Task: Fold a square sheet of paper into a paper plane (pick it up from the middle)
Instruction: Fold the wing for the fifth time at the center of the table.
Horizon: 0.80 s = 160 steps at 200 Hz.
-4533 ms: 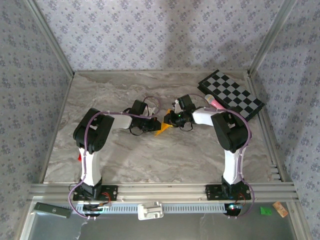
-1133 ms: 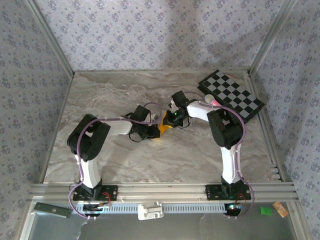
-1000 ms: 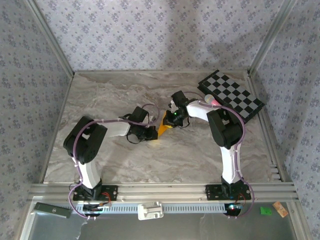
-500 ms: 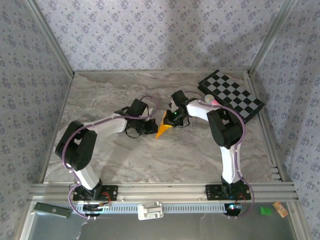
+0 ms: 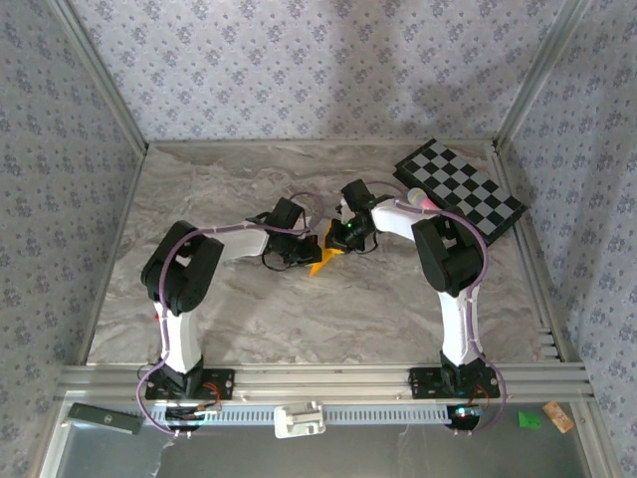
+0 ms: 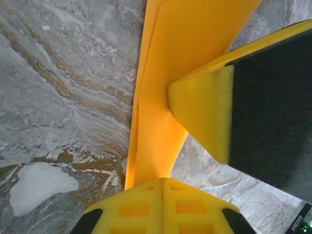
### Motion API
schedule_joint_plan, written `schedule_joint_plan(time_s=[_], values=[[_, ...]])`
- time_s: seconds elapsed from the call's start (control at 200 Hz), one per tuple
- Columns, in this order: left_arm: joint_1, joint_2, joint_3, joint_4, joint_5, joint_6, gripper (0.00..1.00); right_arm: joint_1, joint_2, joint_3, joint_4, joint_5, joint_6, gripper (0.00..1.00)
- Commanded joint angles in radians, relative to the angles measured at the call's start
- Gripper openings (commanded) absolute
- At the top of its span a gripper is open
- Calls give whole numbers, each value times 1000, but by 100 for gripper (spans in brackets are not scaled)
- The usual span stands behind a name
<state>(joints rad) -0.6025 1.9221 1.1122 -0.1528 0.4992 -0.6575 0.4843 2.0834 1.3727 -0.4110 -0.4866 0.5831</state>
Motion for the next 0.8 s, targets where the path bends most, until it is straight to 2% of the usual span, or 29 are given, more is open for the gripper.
schedule_joint_plan(time_s=[0.0, 0.285, 0.475, 0.795], values=[[-10, 25, 41, 12, 39, 1, 2, -12, 53, -26, -61, 92, -2, 13], [-18, 62, 23, -78, -12, 34, 0, -23, 13, -32, -23, 65, -9, 13], [-23, 68, 4, -125, -35, 58, 0, -48, -50, -8, 33, 60, -79, 13], [-21, 69, 6, -142, -42, 62, 0, -78, -24, 25, 26, 60, -140, 13]])
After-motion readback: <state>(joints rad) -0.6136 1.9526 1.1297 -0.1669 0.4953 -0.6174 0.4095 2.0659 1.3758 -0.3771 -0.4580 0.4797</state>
